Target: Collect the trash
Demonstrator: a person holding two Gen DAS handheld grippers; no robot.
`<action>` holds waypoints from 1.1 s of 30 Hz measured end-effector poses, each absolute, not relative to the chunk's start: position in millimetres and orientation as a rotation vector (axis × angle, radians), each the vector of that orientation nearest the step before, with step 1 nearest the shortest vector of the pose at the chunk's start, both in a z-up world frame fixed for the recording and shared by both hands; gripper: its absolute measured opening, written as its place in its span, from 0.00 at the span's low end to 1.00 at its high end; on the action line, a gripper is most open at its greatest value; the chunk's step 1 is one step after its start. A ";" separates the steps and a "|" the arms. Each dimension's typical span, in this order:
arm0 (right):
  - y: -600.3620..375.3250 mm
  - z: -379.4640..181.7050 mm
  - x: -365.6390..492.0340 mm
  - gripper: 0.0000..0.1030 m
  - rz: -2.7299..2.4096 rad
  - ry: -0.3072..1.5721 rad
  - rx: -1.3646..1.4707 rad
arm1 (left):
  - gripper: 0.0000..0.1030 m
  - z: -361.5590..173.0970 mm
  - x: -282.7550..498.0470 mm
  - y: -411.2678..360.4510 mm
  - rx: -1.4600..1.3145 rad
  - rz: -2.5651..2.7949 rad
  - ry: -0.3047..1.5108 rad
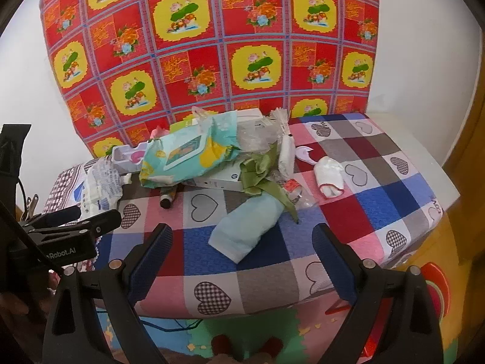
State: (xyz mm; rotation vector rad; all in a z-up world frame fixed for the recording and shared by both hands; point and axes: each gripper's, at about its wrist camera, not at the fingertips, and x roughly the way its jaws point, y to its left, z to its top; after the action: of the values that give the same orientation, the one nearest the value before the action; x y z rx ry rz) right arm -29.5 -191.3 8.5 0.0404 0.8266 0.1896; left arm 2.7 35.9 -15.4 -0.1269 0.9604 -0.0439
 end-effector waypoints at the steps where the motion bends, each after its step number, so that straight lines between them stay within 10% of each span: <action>1: -193.6 8.5 -29.5 0.93 0.188 0.828 0.046 | 0.95 -15.8 3.8 35.0 -0.127 -0.050 0.963; 33: -324.7 -30.7 34.4 0.93 0.240 0.912 0.057 | 0.95 -66.8 65.0 -116.3 0.001 -0.214 1.081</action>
State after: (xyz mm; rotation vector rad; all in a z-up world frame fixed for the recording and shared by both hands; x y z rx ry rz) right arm 34.4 -324.7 -30.7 0.0565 0.9119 0.2397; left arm 65.0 -116.3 -66.8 0.0010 1.0805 -0.2144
